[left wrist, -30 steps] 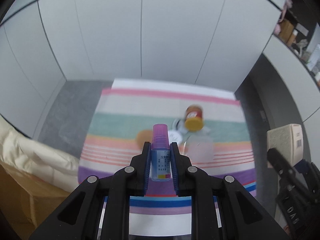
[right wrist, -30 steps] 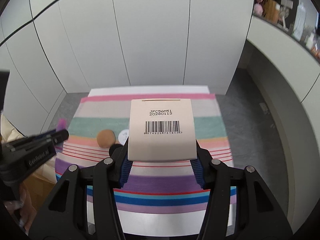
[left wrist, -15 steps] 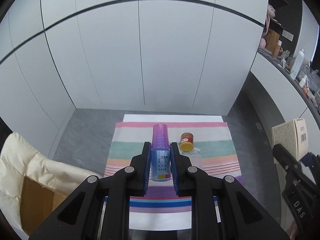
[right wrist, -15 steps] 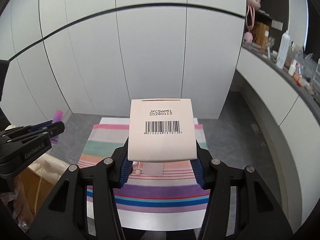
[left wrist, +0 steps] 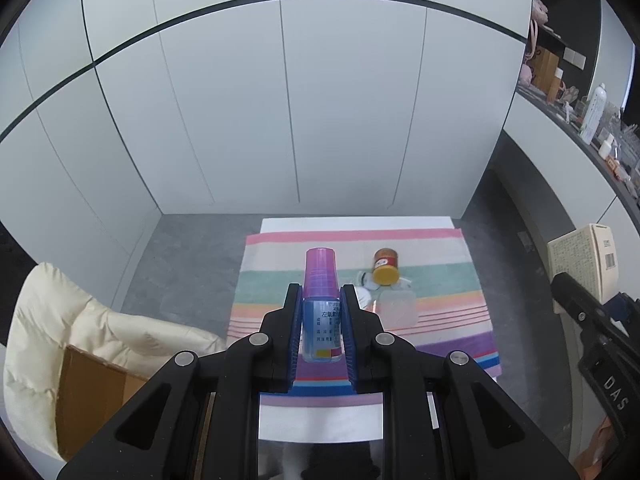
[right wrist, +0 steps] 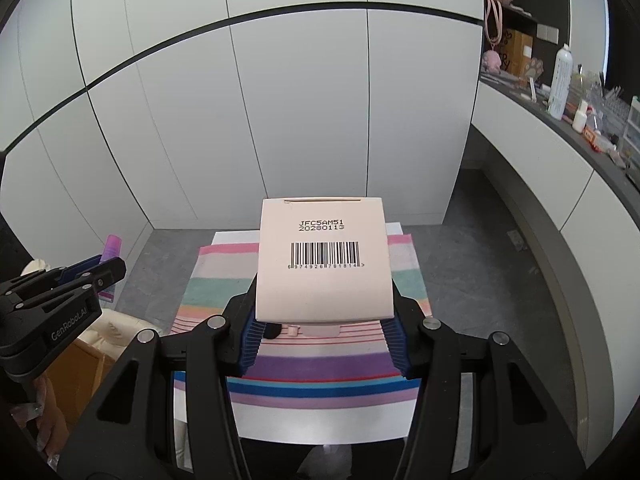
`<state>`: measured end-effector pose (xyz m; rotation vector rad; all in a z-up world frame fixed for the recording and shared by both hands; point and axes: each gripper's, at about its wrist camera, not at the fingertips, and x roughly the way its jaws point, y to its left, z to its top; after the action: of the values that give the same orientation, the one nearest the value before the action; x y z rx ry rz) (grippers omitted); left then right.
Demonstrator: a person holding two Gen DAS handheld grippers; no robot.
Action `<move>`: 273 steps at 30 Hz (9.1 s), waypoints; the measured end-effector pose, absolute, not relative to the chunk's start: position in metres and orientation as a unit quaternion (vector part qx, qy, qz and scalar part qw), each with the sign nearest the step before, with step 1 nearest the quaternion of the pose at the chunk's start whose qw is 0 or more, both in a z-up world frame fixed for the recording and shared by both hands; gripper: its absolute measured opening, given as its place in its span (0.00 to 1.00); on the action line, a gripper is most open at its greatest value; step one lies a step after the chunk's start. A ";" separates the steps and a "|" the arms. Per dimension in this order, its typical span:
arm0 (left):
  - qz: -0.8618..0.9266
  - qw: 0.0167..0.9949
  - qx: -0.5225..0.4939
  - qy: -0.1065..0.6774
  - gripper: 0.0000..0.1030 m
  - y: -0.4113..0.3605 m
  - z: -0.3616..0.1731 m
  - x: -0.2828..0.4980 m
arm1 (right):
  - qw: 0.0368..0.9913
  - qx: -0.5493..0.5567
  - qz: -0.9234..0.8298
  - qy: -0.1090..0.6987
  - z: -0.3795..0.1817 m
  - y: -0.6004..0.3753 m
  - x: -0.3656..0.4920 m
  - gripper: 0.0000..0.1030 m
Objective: Organize objects
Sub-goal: 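Carry the bottle and white box with both tools over the cardboard box, then open the left tool dropping the bottle while the right tool drops the white box, then move both empty tools back over the striped cloth, then grasp the black sponge with the left tool while the right tool grasps the clear plastic box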
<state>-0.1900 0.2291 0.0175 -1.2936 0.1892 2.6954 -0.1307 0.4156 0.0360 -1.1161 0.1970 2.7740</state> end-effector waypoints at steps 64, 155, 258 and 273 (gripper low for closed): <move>0.871 0.066 -0.484 0.052 0.19 0.052 -0.017 0.015 | -0.021 -0.449 0.891 0.069 -0.047 0.365 0.062 0.52; 0.872 -0.077 -0.481 -0.046 0.88 -0.088 -0.048 0.051 | -0.221 -0.478 0.848 -0.060 -0.079 0.102 -0.040 0.98; 0.803 0.131 -0.566 0.129 0.88 0.292 -0.318 -0.291 | 0.090 -0.530 0.841 0.059 -0.355 0.434 -0.310 0.92; 0.817 0.158 -0.544 0.106 0.46 0.331 -0.323 -0.317 | 0.065 -0.493 0.866 0.045 -0.322 0.472 -0.278 0.81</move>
<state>-0.3174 0.3306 -0.3232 -1.5547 0.3042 2.3374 -0.2776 0.4717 -0.3216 -1.4883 0.1365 2.6146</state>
